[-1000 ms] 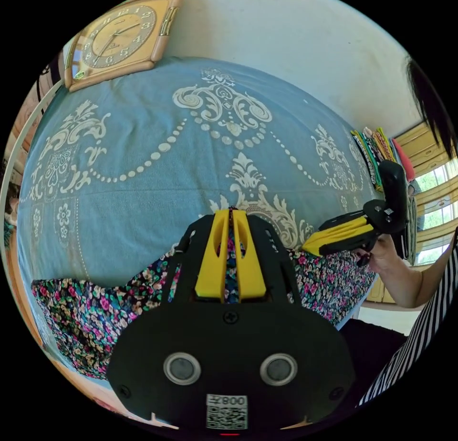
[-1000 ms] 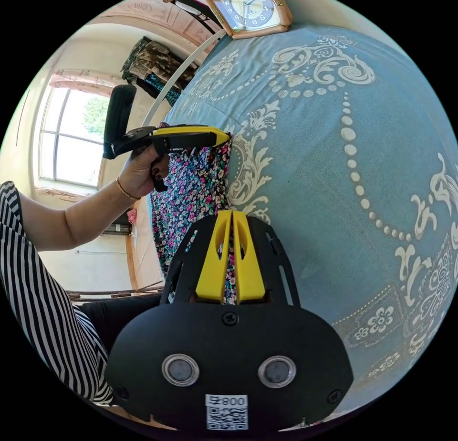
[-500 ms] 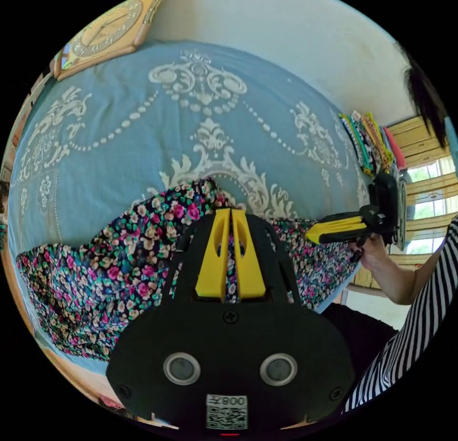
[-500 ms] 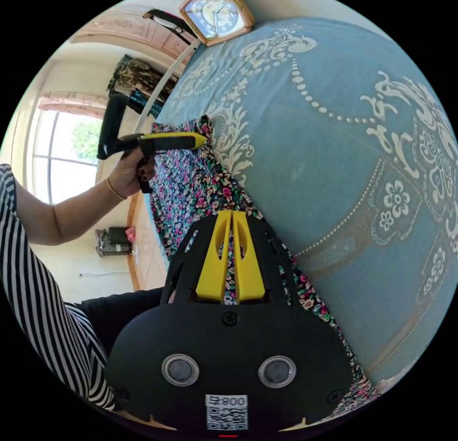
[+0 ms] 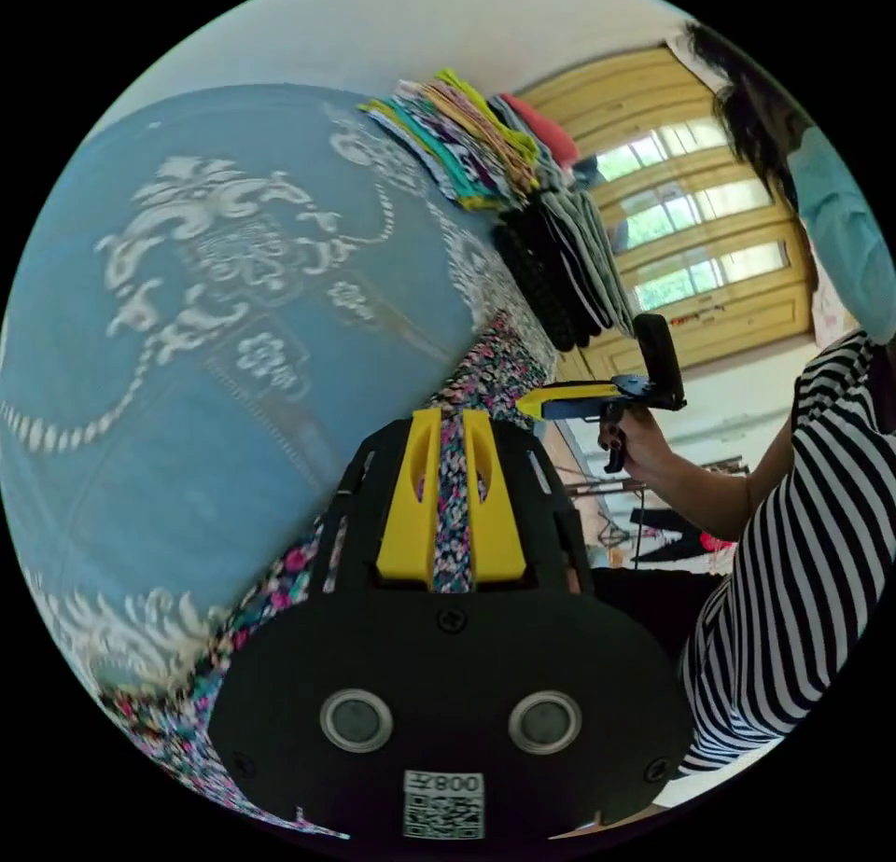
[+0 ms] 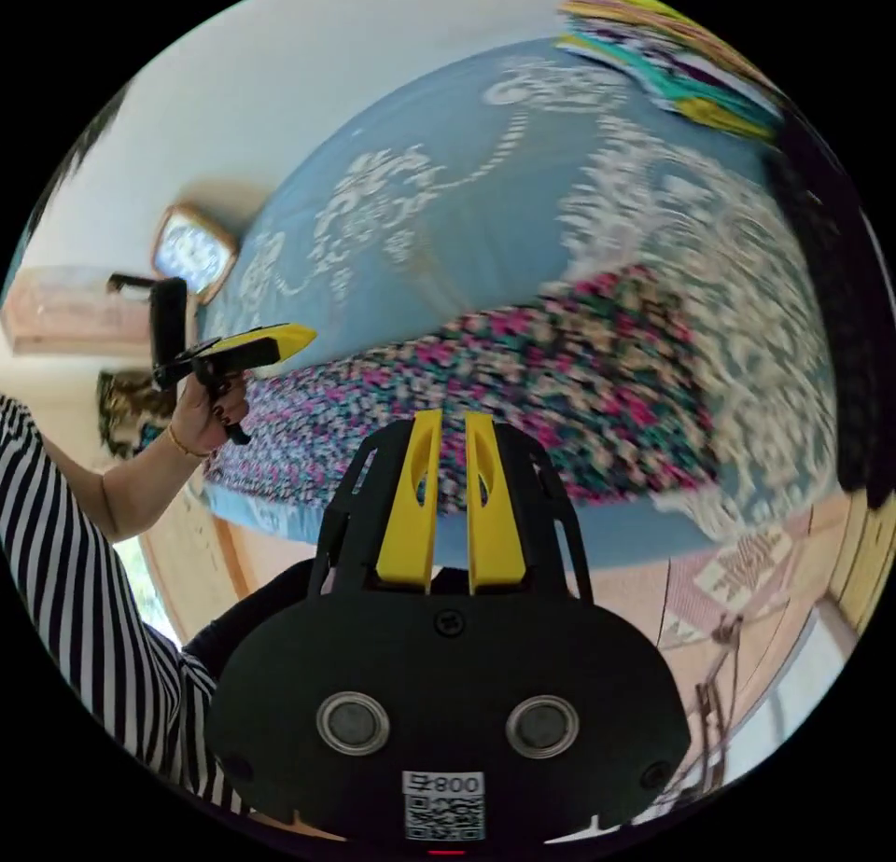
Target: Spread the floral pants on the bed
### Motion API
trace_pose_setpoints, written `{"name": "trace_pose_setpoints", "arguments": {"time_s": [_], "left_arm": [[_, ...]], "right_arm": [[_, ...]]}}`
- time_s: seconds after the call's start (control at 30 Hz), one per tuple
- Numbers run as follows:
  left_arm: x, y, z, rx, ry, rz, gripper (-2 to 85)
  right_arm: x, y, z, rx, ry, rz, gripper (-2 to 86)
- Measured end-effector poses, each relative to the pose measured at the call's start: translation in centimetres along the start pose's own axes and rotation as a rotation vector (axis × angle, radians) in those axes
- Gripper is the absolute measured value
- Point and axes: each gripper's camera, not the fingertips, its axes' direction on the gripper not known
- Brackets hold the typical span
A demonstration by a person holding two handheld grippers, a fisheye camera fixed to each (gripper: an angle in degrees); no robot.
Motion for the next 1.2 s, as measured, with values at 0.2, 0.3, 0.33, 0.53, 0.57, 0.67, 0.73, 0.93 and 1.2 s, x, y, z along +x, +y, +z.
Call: {"name": "trace_pose_setpoints", "arguments": {"time_s": [0.2, 0.3, 0.33, 0.53, 0.57, 0.67, 0.73, 0.93, 1.2], "left_arm": [[1.5, -10.0, 13.1, -0.131, -0.03, 0.209, 7.2], [1.5, -13.9, 18.6, -0.181, -0.025, 0.246, 7.4], [1.6, -15.2, 20.6, -0.199, -0.033, 0.256, 7.4], [2.1, -19.0, 29.3, -0.297, -0.085, 0.326, 4.4], [2.2, -19.2, 30.0, -0.303, -0.092, 0.333, 3.9], [2.4, -19.9, 32.5, -0.299, -0.128, 0.361, 2.1], [2.3, -20.3, 33.5, -0.27, -0.108, 0.358, 1.5], [3.0, -22.2, 36.8, -0.224, -0.051, 0.401, 1.1], [2.3, -24.2, 45.8, -0.308, -0.135, 0.45, 2.7]], "right_arm": [[12.3, 7.5, -4.4, 0.203, 0.02, 0.394, 7.7], [15.8, 9.1, -4.4, 0.236, -0.032, 0.444, 7.5], [16.5, 9.5, -4.5, 0.249, -0.036, 0.437, 7.4], [20.8, 12.0, -5.0, 0.276, -0.054, 0.455, 4.9], [21.8, 12.6, -5.1, 0.274, -0.073, 0.46, 3.7], [23.6, 14.0, -5.8, 0.283, -0.092, 0.446, 1.7], [24.6, 15.0, -6.6, 0.3, -0.111, 0.429, 1.2], [28.4, 18.7, -9.2, 0.34, -0.136, 0.421, 0.6], [34.2, 20.5, -8.5, 0.295, -0.136, 0.472, 1.4]]}}
